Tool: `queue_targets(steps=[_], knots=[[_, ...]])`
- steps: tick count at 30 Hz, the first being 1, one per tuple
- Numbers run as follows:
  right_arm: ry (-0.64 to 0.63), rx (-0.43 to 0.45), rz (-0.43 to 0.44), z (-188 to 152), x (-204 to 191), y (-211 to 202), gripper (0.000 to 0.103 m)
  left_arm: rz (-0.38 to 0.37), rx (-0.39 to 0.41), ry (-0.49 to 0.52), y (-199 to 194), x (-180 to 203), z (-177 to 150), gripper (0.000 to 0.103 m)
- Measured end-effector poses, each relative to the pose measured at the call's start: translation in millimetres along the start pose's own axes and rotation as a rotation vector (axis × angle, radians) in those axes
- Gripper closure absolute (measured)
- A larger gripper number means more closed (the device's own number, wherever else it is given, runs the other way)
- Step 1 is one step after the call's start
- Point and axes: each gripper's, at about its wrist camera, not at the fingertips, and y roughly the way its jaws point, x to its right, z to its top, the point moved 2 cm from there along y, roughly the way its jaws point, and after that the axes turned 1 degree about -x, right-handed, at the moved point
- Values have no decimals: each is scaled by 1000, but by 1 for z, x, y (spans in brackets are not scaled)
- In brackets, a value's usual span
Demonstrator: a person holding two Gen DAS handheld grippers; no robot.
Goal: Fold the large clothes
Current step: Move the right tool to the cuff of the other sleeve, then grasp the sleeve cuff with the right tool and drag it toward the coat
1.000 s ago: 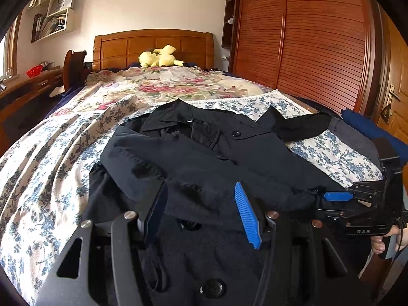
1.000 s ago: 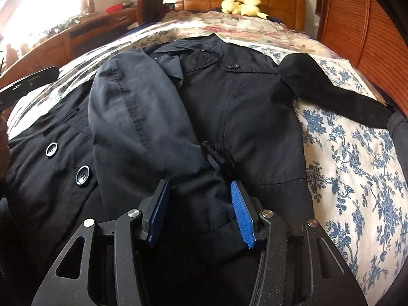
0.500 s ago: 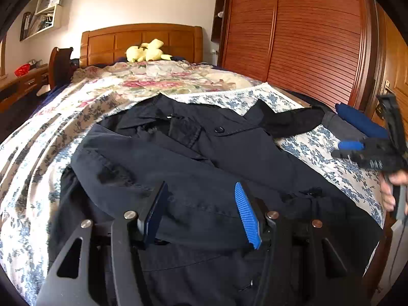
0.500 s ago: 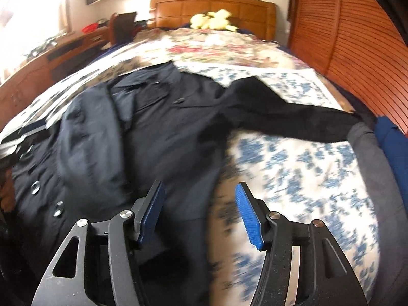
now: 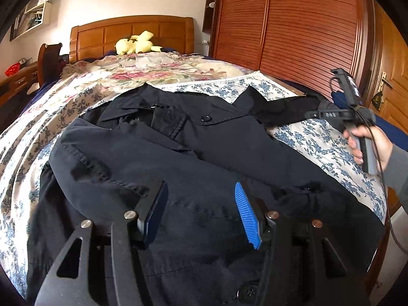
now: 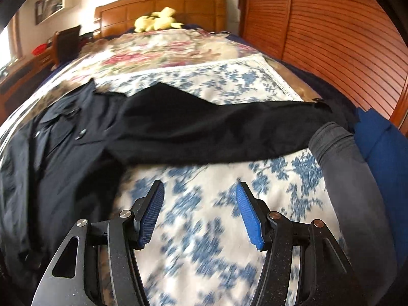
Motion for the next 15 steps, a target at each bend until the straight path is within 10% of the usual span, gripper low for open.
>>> queue_targets(steps=[15], knots=[[208, -102, -56, 24, 56, 88, 35, -5, -21, 12, 9, 4, -4, 49]])
